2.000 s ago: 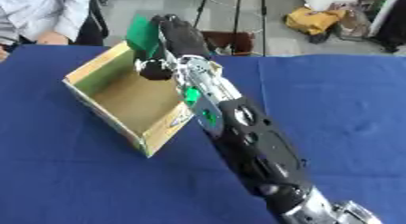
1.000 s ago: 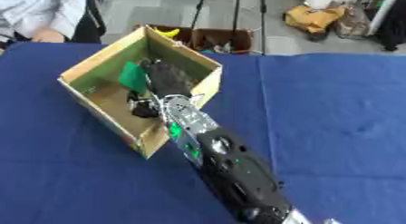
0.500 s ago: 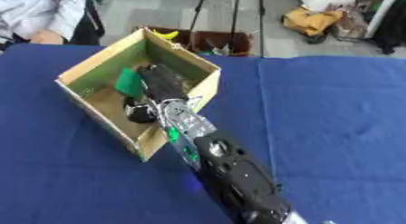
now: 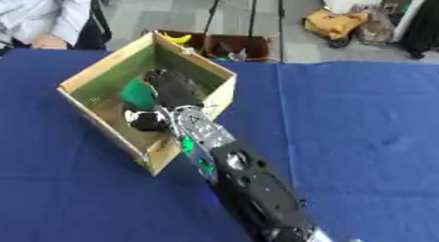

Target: Pick up objects on the table and place them in the box.

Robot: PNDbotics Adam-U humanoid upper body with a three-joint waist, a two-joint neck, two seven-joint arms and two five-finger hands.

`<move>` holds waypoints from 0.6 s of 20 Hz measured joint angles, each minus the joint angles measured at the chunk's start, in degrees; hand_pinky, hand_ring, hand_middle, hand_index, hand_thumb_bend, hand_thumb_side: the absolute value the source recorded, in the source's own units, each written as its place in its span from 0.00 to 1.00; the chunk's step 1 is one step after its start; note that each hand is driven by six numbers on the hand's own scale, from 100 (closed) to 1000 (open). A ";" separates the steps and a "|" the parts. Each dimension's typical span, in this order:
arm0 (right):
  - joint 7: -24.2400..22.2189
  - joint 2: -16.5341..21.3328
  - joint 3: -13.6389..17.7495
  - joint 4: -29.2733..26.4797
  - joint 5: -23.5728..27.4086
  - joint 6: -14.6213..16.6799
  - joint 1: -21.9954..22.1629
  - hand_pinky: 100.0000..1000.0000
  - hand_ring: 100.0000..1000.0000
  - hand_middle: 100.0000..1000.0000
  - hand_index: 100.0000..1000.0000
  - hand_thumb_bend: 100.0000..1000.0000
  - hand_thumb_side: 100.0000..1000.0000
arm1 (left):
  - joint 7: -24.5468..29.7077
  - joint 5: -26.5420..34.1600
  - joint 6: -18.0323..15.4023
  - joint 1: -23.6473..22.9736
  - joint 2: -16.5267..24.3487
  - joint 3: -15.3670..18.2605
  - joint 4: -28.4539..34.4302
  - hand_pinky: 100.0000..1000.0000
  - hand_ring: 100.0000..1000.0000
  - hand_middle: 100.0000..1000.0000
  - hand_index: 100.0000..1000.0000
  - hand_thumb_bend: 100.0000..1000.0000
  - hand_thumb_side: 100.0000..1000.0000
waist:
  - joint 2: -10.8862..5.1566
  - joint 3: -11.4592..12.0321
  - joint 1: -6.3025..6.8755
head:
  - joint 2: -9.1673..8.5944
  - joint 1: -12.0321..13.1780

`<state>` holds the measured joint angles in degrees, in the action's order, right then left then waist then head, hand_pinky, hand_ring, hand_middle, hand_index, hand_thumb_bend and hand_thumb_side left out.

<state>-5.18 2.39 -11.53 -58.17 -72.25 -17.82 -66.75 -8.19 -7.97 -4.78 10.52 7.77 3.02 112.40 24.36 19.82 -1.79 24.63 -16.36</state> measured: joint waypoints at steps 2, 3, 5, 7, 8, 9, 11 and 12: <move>-0.04 0.08 -0.03 -0.55 0.16 -0.06 -0.10 0.75 0.89 0.81 0.88 0.41 0.70 | 0.04 0.00 0.01 -0.01 -0.04 0.00 0.00 0.23 0.69 0.67 0.87 0.00 0.92 | -0.01 -0.06 0.08 | -0.02 -0.14; -0.02 0.15 -0.03 -0.84 0.28 -0.09 -0.12 0.75 0.89 0.80 0.88 0.40 0.70 | 0.05 0.00 0.02 -0.02 -0.10 0.00 0.00 0.23 0.69 0.67 0.87 0.00 0.92 | -0.03 -0.13 0.12 | -0.02 -0.19; 0.11 0.43 -0.08 -1.66 0.67 -0.17 -0.16 0.75 0.88 0.79 0.87 0.39 0.67 | 0.07 0.00 0.01 -0.06 -0.18 0.00 0.00 0.23 0.69 0.67 0.87 0.00 0.92 | -0.08 -0.33 0.19 | -0.02 -0.21; 0.46 0.86 -0.12 -3.26 1.74 -0.18 -0.31 0.75 0.88 0.79 0.87 0.38 0.66 | 0.07 0.00 0.01 -0.14 -0.18 0.00 -0.01 0.23 0.69 0.67 0.87 0.00 0.92 | -0.25 -0.61 0.23 | -0.02 -0.16; 0.62 1.21 -0.13 -4.49 2.66 -0.22 -0.32 0.75 0.88 0.79 0.87 0.37 0.65 | 0.07 0.00 0.02 -0.26 -0.18 0.00 -0.01 0.23 0.69 0.67 0.87 0.00 0.92 | -0.40 -0.77 0.24 | -0.01 -0.05; 0.79 1.73 -0.13 -6.08 3.86 -0.32 -0.34 0.75 0.88 0.78 0.87 0.36 0.65 | 0.06 0.00 0.02 -0.39 -0.18 0.00 -0.01 0.23 0.69 0.67 0.87 0.00 0.92 | -0.52 -0.93 0.24 | 0.00 0.14; 1.06 3.06 -0.11 -9.87 6.45 -0.58 -0.34 0.75 0.88 0.78 0.87 0.35 0.64 | 0.04 -0.03 0.04 -0.47 -0.18 0.02 -0.01 0.23 0.69 0.67 0.87 0.00 0.92 | -0.64 -1.35 0.26 | 0.04 0.66; 1.15 3.85 -0.07 -12.06 8.05 -0.77 -0.34 0.75 0.87 0.77 0.87 0.34 0.64 | 0.01 -0.07 0.05 -0.50 -0.18 0.02 -0.01 0.23 0.69 0.67 0.87 0.00 0.92 | -0.72 -1.56 0.29 | 0.09 0.99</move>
<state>-4.03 6.23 -11.60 -70.23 -64.20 -18.59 -67.09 -8.18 -8.04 -4.72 10.02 7.59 3.05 112.39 23.64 18.26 -1.50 24.72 -15.37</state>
